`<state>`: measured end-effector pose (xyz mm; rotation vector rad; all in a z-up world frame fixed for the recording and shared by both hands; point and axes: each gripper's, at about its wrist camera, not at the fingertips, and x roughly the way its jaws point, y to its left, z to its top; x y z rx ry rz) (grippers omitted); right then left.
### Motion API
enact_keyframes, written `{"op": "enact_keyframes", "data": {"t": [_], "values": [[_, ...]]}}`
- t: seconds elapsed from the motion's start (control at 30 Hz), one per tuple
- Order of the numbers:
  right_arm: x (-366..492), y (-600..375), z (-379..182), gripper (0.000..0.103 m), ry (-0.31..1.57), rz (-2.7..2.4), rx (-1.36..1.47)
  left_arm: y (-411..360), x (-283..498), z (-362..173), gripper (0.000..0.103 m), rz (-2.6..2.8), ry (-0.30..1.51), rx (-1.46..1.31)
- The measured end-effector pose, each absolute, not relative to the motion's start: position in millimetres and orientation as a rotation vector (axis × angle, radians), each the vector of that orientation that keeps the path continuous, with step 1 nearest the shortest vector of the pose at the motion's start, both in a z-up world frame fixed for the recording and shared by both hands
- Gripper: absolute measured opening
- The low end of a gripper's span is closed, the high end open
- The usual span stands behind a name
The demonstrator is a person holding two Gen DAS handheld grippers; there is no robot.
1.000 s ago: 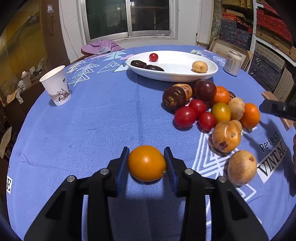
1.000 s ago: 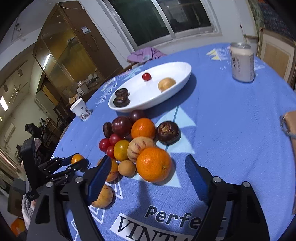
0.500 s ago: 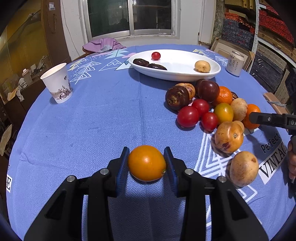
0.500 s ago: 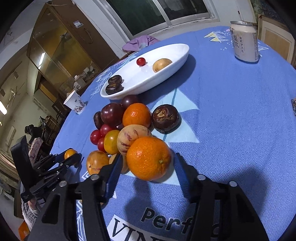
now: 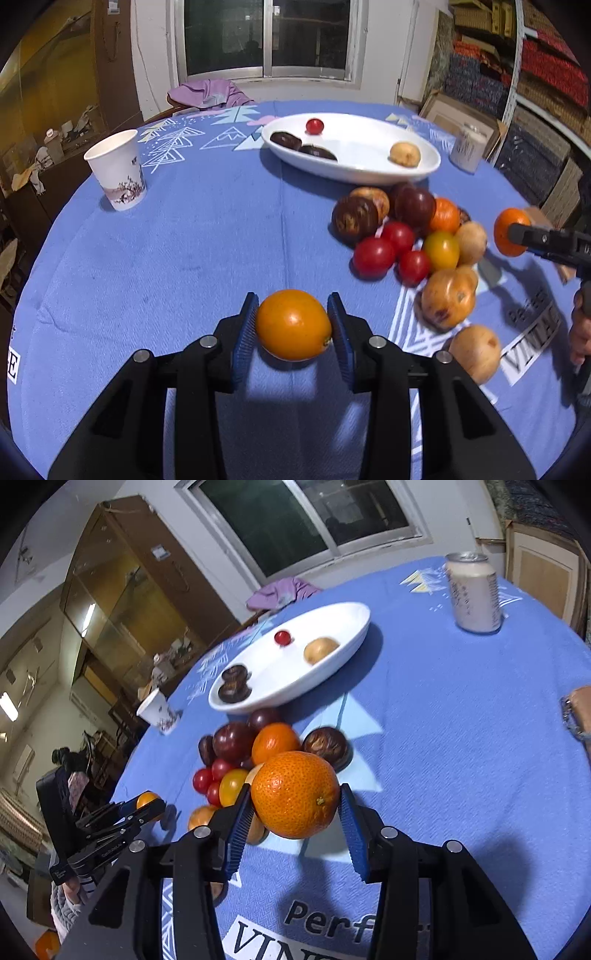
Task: Organize fruits
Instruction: 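Place both held fruits on the white plate and open both tools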
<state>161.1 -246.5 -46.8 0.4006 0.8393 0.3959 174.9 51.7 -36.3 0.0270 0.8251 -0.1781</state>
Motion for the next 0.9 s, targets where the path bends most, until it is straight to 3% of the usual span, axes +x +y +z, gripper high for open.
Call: {"op": "enact_keyframes", "data": {"t": [0.43, 0.9], "values": [[248.0, -233.6, 40.5, 0.047, 0.714, 0.368, 0.354, 2.8, 283.1, 43.3, 0.038, -0.187, 0.734, 0.021], [379.5, -196.9, -25.6, 0.047, 0.902, 0.244, 0.224, -49.6, 371.0, -26.3, 0.038, -0.256, 0.877, 0.046]]}}
